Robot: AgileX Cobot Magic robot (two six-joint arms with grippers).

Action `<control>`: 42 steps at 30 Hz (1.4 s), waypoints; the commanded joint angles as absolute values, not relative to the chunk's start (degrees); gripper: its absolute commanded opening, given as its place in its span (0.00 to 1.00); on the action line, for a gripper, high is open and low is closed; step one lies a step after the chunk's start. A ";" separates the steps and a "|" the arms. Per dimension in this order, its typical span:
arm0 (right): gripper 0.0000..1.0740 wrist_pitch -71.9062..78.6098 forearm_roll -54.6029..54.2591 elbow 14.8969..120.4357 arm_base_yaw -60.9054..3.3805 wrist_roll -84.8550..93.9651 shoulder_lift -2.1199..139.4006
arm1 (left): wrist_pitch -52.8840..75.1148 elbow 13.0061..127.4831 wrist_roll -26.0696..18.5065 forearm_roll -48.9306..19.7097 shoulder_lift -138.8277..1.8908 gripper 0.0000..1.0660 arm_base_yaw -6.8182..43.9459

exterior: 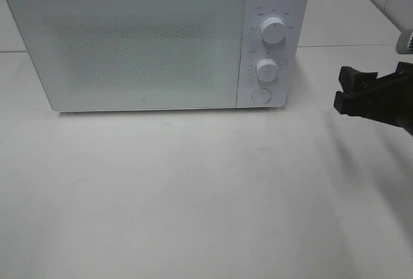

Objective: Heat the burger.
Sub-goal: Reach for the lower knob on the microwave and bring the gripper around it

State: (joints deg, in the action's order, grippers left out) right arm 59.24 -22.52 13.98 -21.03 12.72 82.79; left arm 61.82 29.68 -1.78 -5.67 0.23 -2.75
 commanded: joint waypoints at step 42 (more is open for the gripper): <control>0.70 76.72 -42.63 33.35 -40.28 17.25 105.25 | 61.31 29.56 -1.66 -6.02 1.20 0.94 -2.75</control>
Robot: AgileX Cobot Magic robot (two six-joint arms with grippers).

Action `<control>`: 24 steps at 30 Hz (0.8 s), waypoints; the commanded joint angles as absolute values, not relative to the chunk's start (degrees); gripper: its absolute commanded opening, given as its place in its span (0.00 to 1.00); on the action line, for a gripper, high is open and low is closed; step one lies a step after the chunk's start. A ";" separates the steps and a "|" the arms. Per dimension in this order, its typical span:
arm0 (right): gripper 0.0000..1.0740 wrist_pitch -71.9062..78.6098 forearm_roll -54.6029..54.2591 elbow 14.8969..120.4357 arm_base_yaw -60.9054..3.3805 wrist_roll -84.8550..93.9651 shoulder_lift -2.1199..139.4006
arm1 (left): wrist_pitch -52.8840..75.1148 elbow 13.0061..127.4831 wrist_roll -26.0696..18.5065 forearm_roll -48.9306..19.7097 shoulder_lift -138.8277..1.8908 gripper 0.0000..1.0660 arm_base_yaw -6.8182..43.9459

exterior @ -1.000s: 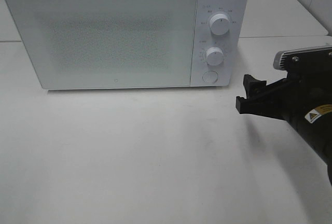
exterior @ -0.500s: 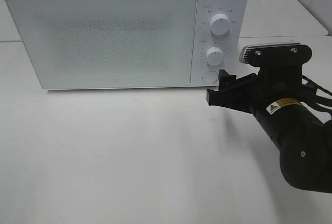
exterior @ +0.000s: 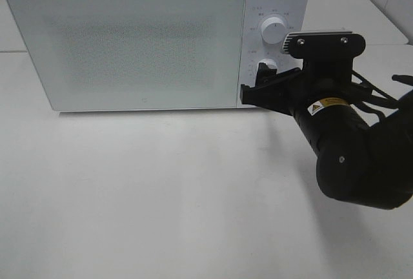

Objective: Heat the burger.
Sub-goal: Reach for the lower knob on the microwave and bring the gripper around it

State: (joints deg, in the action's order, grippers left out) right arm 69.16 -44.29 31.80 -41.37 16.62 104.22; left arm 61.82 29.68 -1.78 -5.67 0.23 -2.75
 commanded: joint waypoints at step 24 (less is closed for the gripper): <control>0.70 73.34 -39.02 42.17 -37.47 17.25 114.88 | 61.31 29.56 -1.66 -5.96 1.20 0.94 -2.75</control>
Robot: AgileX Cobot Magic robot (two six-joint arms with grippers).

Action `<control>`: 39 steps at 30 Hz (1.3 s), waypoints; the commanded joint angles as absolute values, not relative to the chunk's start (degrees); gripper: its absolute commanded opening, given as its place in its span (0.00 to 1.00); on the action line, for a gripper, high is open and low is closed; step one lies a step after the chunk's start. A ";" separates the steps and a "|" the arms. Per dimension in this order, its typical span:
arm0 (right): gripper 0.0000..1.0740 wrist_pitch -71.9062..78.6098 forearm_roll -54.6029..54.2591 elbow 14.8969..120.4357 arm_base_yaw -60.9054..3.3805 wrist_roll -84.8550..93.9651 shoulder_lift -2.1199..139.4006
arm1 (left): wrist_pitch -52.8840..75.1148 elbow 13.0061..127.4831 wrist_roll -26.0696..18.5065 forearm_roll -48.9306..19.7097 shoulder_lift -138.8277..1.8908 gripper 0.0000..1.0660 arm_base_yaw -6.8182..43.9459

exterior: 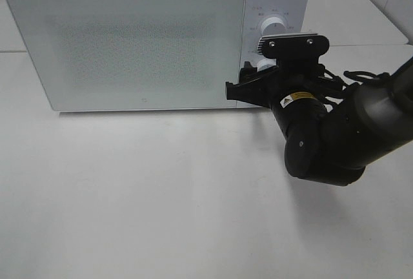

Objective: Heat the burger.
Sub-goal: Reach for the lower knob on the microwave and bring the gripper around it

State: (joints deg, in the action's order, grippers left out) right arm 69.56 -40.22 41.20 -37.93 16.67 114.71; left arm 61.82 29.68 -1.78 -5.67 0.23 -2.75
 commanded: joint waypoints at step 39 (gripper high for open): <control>0.17 75.23 -36.73 44.23 -36.73 14.67 118.49 | 61.31 29.56 -1.72 -5.96 1.09 0.94 -2.75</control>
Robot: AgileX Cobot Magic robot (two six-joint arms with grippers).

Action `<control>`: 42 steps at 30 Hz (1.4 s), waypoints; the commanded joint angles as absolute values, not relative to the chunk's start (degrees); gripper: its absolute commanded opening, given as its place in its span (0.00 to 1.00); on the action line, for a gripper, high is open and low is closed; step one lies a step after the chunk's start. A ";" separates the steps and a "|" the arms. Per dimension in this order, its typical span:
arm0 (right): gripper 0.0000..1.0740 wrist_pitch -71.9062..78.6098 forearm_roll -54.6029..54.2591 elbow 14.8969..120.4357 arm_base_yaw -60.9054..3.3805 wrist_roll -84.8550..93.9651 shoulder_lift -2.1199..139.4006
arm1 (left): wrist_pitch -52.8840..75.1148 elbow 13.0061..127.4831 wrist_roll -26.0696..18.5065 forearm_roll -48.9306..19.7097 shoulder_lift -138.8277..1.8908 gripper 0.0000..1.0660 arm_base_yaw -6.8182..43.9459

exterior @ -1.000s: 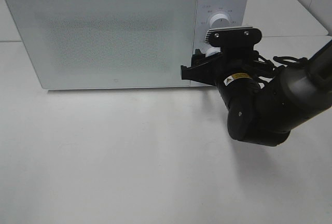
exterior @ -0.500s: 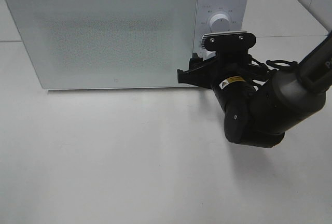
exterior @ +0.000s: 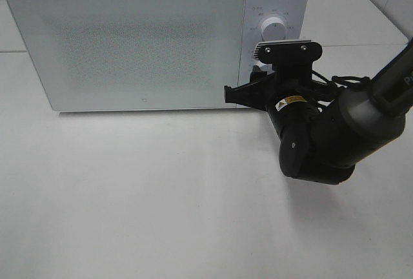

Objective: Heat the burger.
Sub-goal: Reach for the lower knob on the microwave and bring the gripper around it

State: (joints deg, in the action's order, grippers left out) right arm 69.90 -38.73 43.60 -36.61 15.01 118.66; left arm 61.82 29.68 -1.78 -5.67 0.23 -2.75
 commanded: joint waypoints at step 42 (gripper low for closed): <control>0.14 78.55 -33.63 44.23 -36.73 -26.36 118.49 | 61.31 29.56 -1.72 -5.96 1.09 0.94 -2.75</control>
State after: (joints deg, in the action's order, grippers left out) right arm 69.90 -38.22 43.60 -36.44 -20.28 118.66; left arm 61.82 29.68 -1.78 -5.67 0.23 -2.75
